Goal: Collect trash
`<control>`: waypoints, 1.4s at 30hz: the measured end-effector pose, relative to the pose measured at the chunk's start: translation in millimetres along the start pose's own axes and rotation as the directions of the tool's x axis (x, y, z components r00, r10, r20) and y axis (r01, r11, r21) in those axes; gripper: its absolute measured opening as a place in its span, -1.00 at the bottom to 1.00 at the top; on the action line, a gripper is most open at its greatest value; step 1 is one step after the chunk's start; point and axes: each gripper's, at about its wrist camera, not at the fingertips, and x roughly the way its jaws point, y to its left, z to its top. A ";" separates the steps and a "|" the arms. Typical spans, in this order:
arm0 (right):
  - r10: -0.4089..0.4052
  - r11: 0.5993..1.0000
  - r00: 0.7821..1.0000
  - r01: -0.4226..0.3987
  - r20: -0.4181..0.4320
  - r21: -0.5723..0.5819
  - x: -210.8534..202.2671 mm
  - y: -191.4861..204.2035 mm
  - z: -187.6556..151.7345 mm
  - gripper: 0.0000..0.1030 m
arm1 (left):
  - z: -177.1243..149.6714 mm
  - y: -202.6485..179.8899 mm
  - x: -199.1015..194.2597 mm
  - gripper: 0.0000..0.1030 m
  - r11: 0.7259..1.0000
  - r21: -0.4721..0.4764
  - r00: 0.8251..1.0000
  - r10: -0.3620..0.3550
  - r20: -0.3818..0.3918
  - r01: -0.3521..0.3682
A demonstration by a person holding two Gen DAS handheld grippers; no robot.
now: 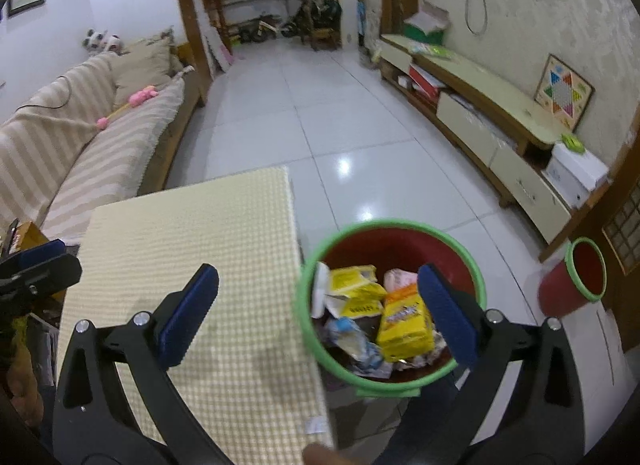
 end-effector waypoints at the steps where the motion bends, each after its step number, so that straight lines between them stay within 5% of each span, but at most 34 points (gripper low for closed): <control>1: 0.006 1.000 1.000 -0.006 0.009 -0.008 -4.1 8.8 1.0 0.90 | -2.7 3.7 -7.0 0.84 1.000 -0.001 1.000 0.012 0.015 -0.012; 13: 0.093 0.993 0.992 -0.086 0.084 -0.082 -43.4 81.1 9.5 0.90 | -19.5 39.8 -87.3 0.84 0.982 -0.032 0.973 0.189 0.131 -0.186; 17: 0.123 0.988 0.986 -0.111 0.109 -0.109 -56.0 101.0 6.0 0.91 | -25.8 49.9 -114.5 0.84 0.965 -0.067 0.949 0.262 0.177 -0.254; 20: 0.125 0.988 0.982 -0.109 0.141 -0.112 -67.1 111.5 2.5 0.91 | -32.9 52.4 -129.6 0.84 0.938 -0.082 0.913 0.348 0.213 -0.338; 24: 0.113 0.990 0.976 -0.095 0.188 -0.105 -76.8 123.8 -8.9 0.91 | -45.7 63.3 -144.9 0.84 0.920 -0.097 0.898 0.391 0.201 -0.379; 28: 0.064 0.988 0.983 -0.039 0.170 -0.150 -81.2 138.2 -25.2 0.91 | -63.0 79.8 -158.7 0.84 0.915 -0.146 0.901 0.399 0.173 -0.377; 34: 0.098 0.983 0.987 -0.076 0.129 -0.166 -85.1 152.1 -56.3 0.91 | -96.9 88.0 -157.2 0.84 0.918 -0.179 0.916 0.380 0.130 -0.355; 42: 0.118 0.980 0.991 -0.105 0.071 -0.167 -77.1 161.3 -106.8 0.91 | -134.0 81.4 -147.3 0.84 0.916 -0.175 0.915 0.384 0.127 -0.360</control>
